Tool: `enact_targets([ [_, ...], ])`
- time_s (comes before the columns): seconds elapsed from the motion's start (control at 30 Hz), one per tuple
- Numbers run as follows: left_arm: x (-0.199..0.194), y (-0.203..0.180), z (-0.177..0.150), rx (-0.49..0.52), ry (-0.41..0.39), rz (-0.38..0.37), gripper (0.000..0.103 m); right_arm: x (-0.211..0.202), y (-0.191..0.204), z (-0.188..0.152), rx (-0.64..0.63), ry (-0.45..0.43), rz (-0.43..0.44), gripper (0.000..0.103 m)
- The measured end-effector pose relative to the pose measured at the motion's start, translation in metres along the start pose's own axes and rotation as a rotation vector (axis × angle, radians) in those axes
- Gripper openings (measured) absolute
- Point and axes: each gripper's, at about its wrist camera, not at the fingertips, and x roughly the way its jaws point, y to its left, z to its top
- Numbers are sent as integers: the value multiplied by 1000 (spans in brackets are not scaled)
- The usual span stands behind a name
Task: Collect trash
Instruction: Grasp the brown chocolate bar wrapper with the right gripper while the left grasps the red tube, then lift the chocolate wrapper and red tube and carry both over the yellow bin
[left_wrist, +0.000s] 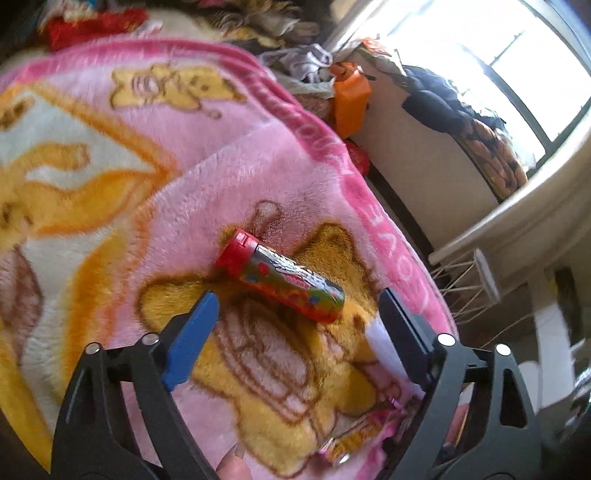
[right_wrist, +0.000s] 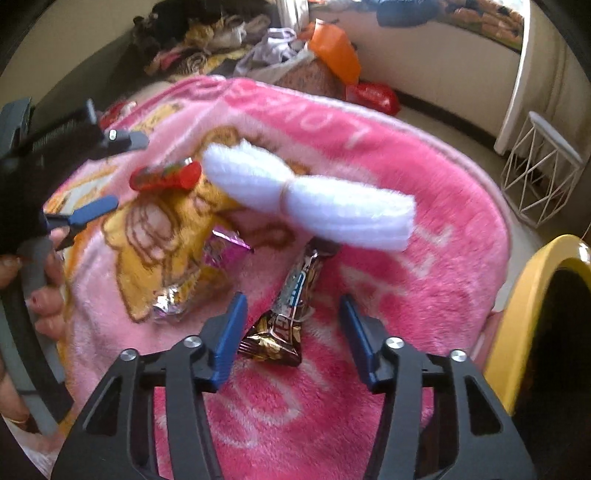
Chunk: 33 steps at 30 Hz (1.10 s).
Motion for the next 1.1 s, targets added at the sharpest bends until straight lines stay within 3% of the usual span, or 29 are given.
enact_targets([
  [0.23,24,12,7,-131,34,3,71,3,0,-2,-10,1,-11,27],
  [0.53,36,21,11,-199,46,75,51,-16,-2,-18,2,-19,41,25],
  [0.77,19,23,5,-173,37,19,36,-38,1,-28,-13,-56,72,25],
  [1.1,-35,-8,-14,24,-25,-47,27,-68,-17,-25,32,-133,86,24],
])
